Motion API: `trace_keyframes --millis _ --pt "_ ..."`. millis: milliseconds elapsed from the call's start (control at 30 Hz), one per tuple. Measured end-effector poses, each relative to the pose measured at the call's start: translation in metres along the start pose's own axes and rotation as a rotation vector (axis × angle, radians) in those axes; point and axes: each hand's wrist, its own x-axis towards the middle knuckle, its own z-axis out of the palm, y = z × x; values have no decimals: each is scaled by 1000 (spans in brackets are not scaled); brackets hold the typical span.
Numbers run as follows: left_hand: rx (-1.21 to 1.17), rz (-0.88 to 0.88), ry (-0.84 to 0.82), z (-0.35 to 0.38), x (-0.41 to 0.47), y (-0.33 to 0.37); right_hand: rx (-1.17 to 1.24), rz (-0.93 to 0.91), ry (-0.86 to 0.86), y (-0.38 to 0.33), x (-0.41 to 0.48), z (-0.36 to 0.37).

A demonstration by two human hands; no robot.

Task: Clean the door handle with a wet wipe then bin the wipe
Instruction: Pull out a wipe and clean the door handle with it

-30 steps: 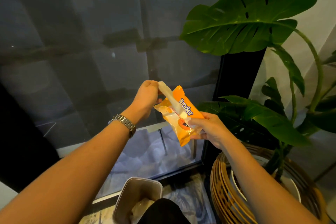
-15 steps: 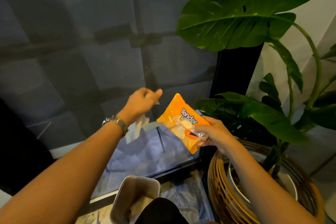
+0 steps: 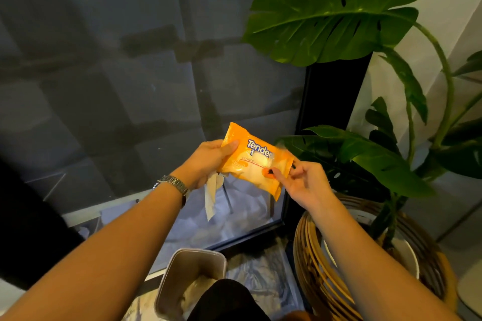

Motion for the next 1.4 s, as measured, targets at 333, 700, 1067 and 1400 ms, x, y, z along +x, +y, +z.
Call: trace_keyframes --millis 333,700,1067,1400 --pt "-39 10 46 22 4 -12 -709 -167 189 21 2 16" --pt "112 46 -8 45 9 -17 -902 -348 246 35 20 4" --pt "305 -131 -37 69 27 -45 -456 32 338 36 36 -79" --pt "471 -259 -62 84 42 -52 -310 67 829 28 44 -166"
